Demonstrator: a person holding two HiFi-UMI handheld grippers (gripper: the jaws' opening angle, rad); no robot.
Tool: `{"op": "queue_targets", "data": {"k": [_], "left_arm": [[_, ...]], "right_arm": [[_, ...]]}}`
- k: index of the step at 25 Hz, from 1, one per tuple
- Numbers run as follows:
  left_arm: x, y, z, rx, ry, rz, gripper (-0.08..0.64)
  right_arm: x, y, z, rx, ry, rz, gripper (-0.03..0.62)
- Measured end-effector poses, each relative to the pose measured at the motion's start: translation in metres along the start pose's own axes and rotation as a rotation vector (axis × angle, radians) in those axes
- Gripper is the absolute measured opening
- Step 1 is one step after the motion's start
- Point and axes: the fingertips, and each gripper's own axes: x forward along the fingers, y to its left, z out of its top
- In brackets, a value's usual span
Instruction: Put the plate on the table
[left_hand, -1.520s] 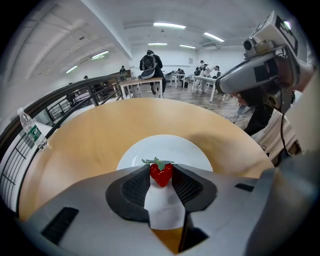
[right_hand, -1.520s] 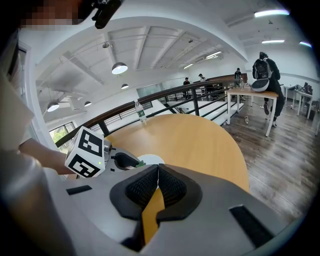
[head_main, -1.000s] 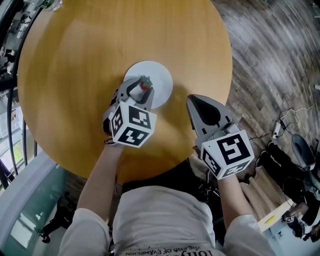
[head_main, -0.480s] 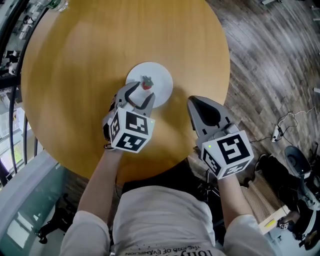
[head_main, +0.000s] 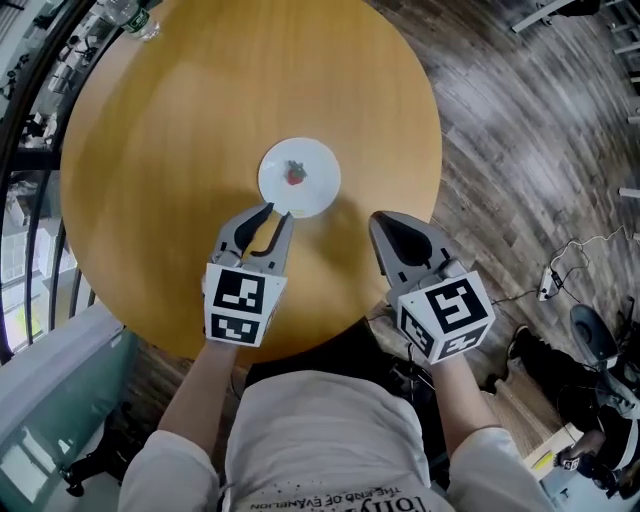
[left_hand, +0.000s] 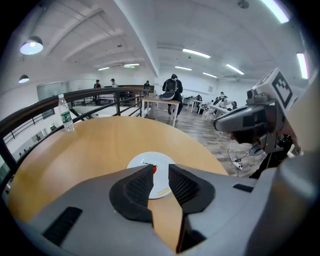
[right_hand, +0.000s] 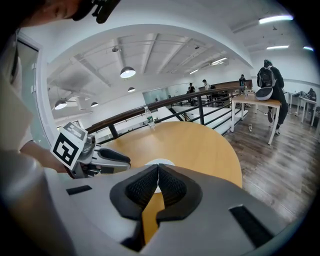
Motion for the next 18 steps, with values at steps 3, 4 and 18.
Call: {"op": "queue_targets", "data": {"k": [3,4,18], "left_arm": [[-0.033,-0.014,-0.002,-0.014,-0.049,-0.016,0.07],[-0.044,-0.018,0.0,-0.015,-0.065,-0.016,0.06],[-0.173,-0.048,0.003,-0.106,-0.184,-0.015,0.025]], "right_arm": [[-0.014,0.016,-0.004,0.003,-0.02,0.008,0.025],[-0.02,0.022,-0.003,0.0,-0.029,0.012,0.025],[-0.095,0.109,0.039,-0.063,-0.144,0.019,0.025]]}}
